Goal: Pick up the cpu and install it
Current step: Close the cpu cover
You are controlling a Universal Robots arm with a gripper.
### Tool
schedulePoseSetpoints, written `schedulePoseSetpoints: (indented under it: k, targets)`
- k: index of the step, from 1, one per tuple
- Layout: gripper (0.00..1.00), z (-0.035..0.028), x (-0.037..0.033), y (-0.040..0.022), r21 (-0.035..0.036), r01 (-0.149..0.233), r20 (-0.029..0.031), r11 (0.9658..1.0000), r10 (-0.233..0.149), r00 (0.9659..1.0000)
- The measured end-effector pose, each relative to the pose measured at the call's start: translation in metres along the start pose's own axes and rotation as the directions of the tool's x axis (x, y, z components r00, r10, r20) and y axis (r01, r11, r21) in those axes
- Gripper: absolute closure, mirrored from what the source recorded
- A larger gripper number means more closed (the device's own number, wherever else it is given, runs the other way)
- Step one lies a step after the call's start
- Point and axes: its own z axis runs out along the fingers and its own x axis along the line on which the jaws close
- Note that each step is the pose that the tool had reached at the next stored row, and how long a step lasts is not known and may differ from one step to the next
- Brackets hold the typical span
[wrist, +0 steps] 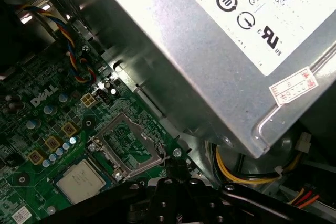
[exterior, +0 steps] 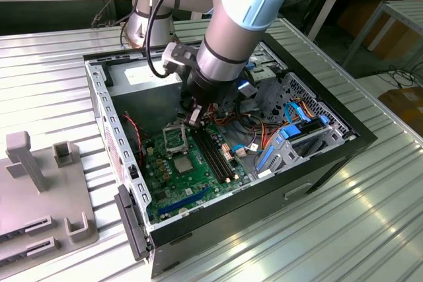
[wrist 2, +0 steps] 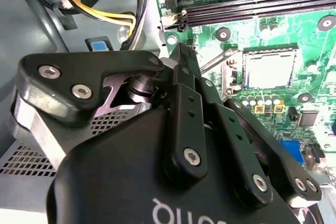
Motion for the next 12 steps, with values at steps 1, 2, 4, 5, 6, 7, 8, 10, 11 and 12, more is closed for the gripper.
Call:
schedulePoseSetpoints:
  k: [1,2,4,5,6,7,8,10,11,12]
  targets:
    - [0.89,-0.0005,0.0,0.0001,0.0009,0.0,-0.001,1.0,0.0,1.0]
    - [0.89,-0.001,0.0,0.0004,0.0017,0.001,-0.002,1.0,-0.001,1.0]
    - [0.89,-0.002,0.0001,0.0006,0.0026,0.002,-0.0033,1.0,-0.002,1.0]
    - [0.89,-0.0024,0.0001,0.0007,0.0029,0.002,-0.0038,1.0,-0.002,1.0]
    - [0.89,-0.0029,0.0001,0.0008,0.0035,0.003,-0.0046,1.0,-0.003,1.0]
    - [0.89,-0.0036,0.0002,0.001,0.0054,0.004,-0.0069,1.0,-0.003,1.0]
    - [0.89,-0.0039,0.0002,0.0011,0.0071,0.004,-0.0092,1.0,-0.004,0.9999]
    - [0.89,-0.0044,0.0003,0.0014,0.0105,0.005,-0.0134,0.9999,-0.005,0.9999]
    - [0.89,-0.0047,0.0004,0.0015,0.012,0.005,-0.0152,0.9999,-0.005,0.9999]
    - [0.89,-0.0049,0.0004,0.0016,0.0136,0.006,-0.0171,0.9999,-0.006,0.9998]
